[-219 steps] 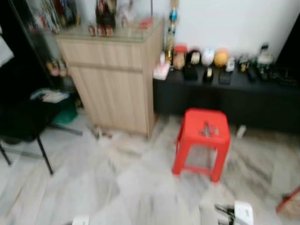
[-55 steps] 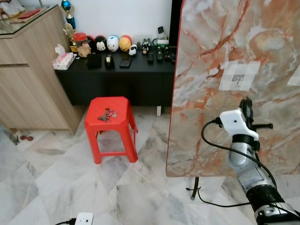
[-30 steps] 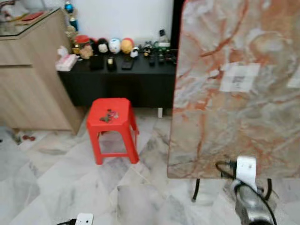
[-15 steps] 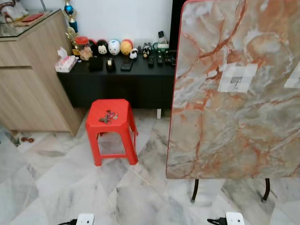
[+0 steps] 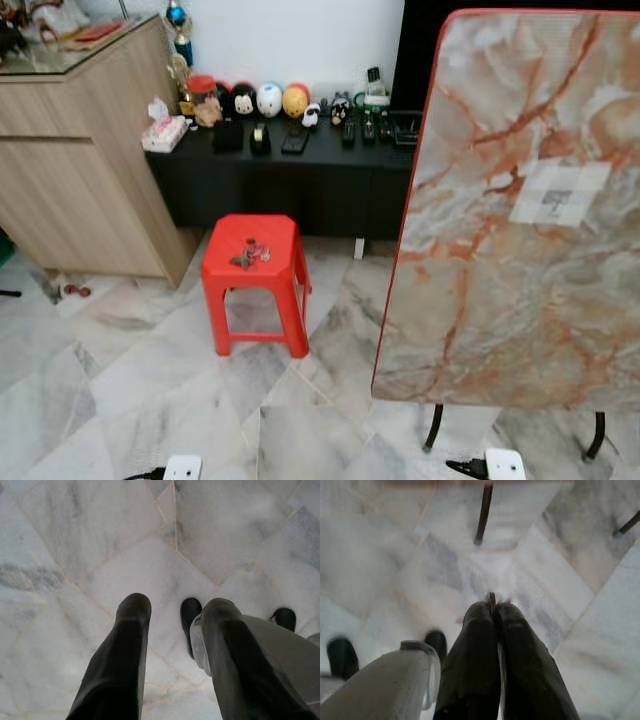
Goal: Hang keys on a hook
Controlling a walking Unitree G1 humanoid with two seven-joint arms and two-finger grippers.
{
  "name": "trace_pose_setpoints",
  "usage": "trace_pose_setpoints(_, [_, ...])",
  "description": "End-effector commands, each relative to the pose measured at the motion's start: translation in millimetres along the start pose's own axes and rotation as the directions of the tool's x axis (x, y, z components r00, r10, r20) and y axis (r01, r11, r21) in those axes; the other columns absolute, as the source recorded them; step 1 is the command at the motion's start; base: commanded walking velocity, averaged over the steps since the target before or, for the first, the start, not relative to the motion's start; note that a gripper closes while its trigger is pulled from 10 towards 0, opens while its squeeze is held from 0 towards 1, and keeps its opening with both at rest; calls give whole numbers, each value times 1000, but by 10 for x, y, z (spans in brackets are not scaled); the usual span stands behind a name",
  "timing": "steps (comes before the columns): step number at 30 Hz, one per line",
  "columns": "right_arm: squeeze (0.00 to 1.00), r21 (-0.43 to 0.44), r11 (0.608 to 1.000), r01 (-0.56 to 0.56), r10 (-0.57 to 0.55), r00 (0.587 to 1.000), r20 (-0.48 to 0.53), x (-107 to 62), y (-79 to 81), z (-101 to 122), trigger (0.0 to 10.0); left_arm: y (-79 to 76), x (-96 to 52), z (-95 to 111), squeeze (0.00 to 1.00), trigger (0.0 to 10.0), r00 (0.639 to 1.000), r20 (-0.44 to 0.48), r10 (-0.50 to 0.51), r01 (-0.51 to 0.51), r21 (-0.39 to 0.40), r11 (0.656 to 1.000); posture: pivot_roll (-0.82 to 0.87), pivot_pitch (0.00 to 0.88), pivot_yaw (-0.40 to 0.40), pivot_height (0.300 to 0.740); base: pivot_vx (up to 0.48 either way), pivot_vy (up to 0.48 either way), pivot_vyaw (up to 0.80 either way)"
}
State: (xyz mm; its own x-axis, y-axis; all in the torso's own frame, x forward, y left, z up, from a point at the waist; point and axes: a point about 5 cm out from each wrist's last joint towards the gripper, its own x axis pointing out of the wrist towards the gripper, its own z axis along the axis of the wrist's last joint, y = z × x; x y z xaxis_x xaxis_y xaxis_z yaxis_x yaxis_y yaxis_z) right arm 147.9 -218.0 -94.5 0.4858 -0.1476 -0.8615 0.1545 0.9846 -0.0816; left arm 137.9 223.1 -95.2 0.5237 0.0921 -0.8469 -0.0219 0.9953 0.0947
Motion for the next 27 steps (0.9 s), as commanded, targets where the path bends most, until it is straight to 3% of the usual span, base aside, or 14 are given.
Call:
trace_pose_setpoints(1, [0,20,1000,13,-14,1000,3,-11,-60,-33,10000,-55,14,41,0,10000,1000,11,-16,16,-2,1000,-113,0,-16,740,289,0,0])
trace_pose_setpoints(11, [0,26,1000,17,-17,999,28,-8,-67,9,10000,-71,19,55,0,10000,1000,10,-26,26,-4,1000,-128,0,-11,740,52,0,0])
trace_pose_setpoints(13, [0,74,996,48,-52,997,62,-6,-126,81,10000,-72,22,62,0,10000,1000,7,-25,25,5,1000,-145,0,0,740,0,0,0])
trace_pose_setpoints(20, [0,89,984,151,-163,976,145,-18,-282,242,10000,-68,26,86,0,10000,1000,17,-17,17,4,1000,-145,0,1,740,0,0,0])
trace_pose_setpoints(21, [0,108,979,174,-192,961,201,-23,-273,330,10000,-66,24,79,0,10000,1000,16,-17,17,9,1000,-143,0,-1,740,0,0,0])
trace_pose_setpoints(24, [0,39,973,228,-229,921,315,-45,-281,526,10000,-62,24,78,0,10000,1000,13,-16,16,17,1000,-136,0,-8,740,0,0,0])
trace_pose_setpoints(26, [0,-14,949,314,-273,846,458,-102,-325,785,10000,-53,22,75,0,10000,1000,15,-10,9,10,1000,-130,0,-17,740,0,0,0])
trace_pose_setpoints(27, [0,-14,949,314,-273,846,458,-102,-325,785,10000,-53,22,75,0,10000,1000,15,-10,9,10,1000,-130,0,-17,740,0,0,0])
